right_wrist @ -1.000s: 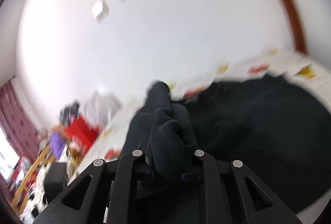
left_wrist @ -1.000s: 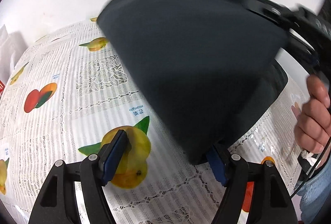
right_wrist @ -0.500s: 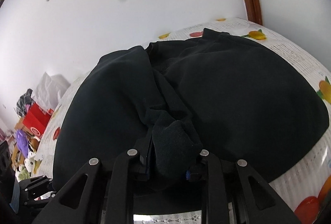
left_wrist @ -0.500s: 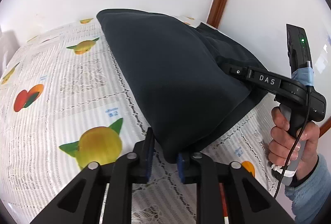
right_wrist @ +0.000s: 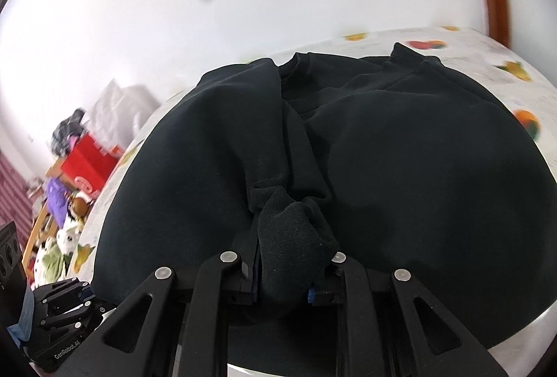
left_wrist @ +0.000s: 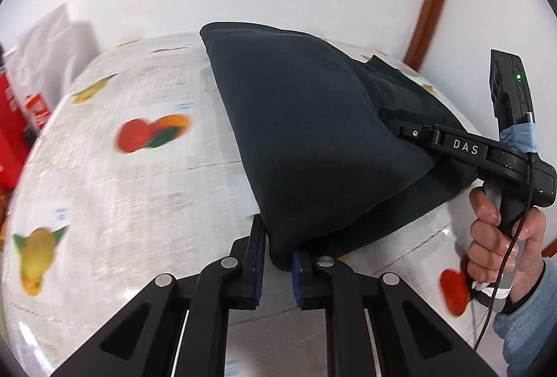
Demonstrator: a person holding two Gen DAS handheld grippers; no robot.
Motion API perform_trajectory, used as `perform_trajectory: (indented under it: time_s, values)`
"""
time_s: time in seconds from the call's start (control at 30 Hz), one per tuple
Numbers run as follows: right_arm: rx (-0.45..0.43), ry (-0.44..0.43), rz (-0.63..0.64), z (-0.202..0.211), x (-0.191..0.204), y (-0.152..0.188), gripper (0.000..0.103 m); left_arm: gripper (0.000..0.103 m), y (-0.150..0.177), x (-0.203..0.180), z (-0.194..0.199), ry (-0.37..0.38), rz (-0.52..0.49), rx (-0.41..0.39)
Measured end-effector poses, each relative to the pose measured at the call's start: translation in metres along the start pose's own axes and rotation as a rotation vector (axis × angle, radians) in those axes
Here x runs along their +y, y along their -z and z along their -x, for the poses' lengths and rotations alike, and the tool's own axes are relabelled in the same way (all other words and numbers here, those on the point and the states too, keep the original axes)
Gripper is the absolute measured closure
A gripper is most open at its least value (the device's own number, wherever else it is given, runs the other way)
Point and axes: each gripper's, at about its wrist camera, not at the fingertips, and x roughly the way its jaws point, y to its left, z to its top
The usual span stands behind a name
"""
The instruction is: Fold small clothes
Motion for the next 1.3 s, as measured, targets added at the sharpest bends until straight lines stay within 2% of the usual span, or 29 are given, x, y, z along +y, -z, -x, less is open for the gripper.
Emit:
perform_trajectory:
  time_s: [0.17,0.33,0.4,0.43,0.47,0.57,0.67,0.73,0.77,0.8,0.83,0.87,0.9,1.0,1.2,1.3]
  values:
    - [0.016,-0.076,0.015,-0.004,0.024,0.006,0.084,0.09,0.008,0.017,0.012,-0.003,0.0,0.008]
    - [0.032,-0.115,0.015,0.011,0.015,0.016,0.069,0.086,0.009,0.018,0.013,-0.001,-0.002,0.008]
    - [0.036,-0.125,-0.01,0.009,0.011,0.012,0.062,0.074,0.012,0.018,0.015,0.015,0.015,0.012]
    - [0.036,-0.136,-0.031,0.009,0.01,0.009,0.059,0.06,0.013,0.02,0.014,0.016,0.025,0.017]
    - [0.032,-0.148,-0.055,0.008,0.008,0.006,0.056,0.055,0.014,0.021,0.014,0.011,0.027,0.014]
    - [0.023,-0.168,-0.118,0.002,0.009,0.0,0.051,0.054,0.014,0.022,0.012,0.011,0.016,0.014]
    - [0.003,-0.143,-0.148,-0.006,0.017,-0.002,0.049,0.054,0.008,0.022,0.007,0.025,0.038,0.027]
    - [-0.003,-0.105,-0.171,-0.012,0.018,-0.003,0.052,0.052,0.002,0.019,0.0,0.029,0.055,0.038]
    - [0.002,-0.066,-0.17,-0.016,0.02,-0.005,0.061,0.051,0.0,0.017,-0.003,0.027,0.058,0.038]
    - [0.001,-0.039,-0.159,-0.018,0.022,-0.006,0.078,0.048,-0.001,0.015,-0.004,0.031,0.058,0.038]
    - [-0.001,-0.034,-0.143,-0.018,0.023,-0.006,0.082,0.038,-0.002,0.012,-0.008,0.053,0.056,0.047]
    - [0.005,-0.055,-0.128,-0.017,0.023,-0.007,0.086,0.034,-0.003,0.009,-0.01,0.059,0.047,0.055]
    - [-0.012,-0.079,-0.119,-0.012,0.022,-0.007,0.089,0.034,-0.003,0.002,-0.011,0.027,0.021,0.048]
    - [-0.094,-0.123,-0.073,0.007,0.021,-0.008,0.09,0.032,-0.002,-0.01,-0.017,-0.05,-0.023,0.036]
    - [-0.176,-0.143,-0.048,0.028,0.016,-0.014,0.093,0.033,-0.006,-0.007,-0.022,-0.082,0.008,0.039]
    - [-0.275,-0.153,-0.068,0.056,0.004,-0.016,0.094,0.033,-0.006,-0.001,-0.022,-0.091,0.019,0.036]
